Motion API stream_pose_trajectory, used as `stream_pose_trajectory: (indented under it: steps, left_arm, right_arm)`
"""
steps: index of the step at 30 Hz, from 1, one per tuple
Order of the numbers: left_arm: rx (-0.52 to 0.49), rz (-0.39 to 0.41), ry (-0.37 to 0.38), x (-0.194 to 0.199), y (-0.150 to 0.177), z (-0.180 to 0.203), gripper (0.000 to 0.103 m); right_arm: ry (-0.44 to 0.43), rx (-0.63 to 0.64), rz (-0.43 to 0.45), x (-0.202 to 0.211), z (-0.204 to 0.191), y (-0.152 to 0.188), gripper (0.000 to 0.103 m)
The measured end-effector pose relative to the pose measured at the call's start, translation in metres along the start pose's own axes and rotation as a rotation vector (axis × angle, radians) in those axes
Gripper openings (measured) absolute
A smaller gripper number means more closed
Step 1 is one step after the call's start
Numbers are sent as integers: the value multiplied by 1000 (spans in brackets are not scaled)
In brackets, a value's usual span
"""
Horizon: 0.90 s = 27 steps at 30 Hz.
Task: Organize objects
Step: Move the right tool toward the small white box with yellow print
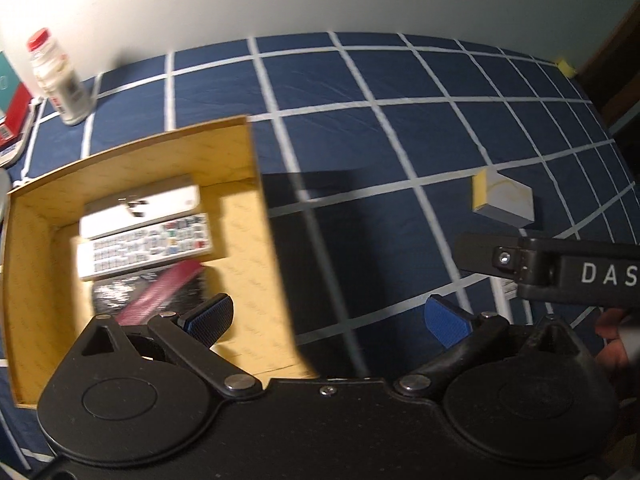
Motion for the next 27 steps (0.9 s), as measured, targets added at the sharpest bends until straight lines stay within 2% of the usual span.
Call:
stream_pose_trajectory:
  steps: [9, 14, 20, 27]
  left_arm:
    - [-50, -28, 3, -34, -10, 79, 103]
    - [-64, -32, 13, -52, -19, 117, 103]
    - [-70, -35, 32, -71, -30, 154, 103]
    - [-77, -54, 30, -94, -43, 180, 103]
  right_arm:
    - [30, -45, -7, 5, 93, -18, 103]
    - [2, -60, -7, 5, 134, -31, 103]
    - [2, -78, -12, -1, 176, -43, 103]
    - [-17, -95, -28, -16, 208, -60, 103]
Point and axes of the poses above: each gripper's, at about its wrist camera, not at the fingertips, and x roughly against the way its jaws point, z to its right, y to its underside, the point moved 8 cm from there along -x, roughly the way its jaws point, and after that the axes turned 7 degrees about z, right-handed, at the moved point
